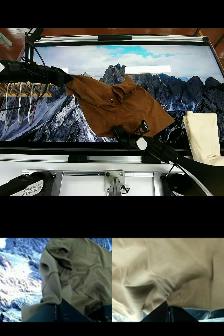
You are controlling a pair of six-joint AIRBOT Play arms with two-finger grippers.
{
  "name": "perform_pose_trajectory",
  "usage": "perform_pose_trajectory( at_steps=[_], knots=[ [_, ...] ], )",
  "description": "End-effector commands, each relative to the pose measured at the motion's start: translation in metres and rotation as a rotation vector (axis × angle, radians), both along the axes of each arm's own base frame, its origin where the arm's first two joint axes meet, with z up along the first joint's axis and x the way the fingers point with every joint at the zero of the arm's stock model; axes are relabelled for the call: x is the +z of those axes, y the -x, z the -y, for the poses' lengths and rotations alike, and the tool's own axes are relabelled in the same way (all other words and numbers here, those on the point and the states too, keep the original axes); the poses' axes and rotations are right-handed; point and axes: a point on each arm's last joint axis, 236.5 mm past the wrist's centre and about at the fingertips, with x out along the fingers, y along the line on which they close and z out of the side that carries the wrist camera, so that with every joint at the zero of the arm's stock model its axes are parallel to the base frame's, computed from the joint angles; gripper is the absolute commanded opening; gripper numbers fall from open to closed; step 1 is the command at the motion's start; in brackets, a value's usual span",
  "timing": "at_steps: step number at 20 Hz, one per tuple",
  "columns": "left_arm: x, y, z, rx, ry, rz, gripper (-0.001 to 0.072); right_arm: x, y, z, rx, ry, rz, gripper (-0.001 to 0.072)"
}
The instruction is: Fold the shirts.
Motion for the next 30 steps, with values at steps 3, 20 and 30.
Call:
perform_pose_trajectory(
  at_steps=[3,20,30],
  knots=[
    [0.022,-0.010,-0.022,0.058,0.011,0.047,0.0030,0.090,-0.032,-0.017,0.202,-0.015,0.342,0.0070],
    [0.454,0.251,-0.096,0.340,0.274,1.293,0.0030,0.589,0.057,0.172,0.046,0.214,1.422,0.0070],
    [0.180,0.076,-0.113,0.328,0.009,0.476,0.0030,0.343,-0.063,0.205,0.332,0.597,0.553,0.0071]
  ],
)
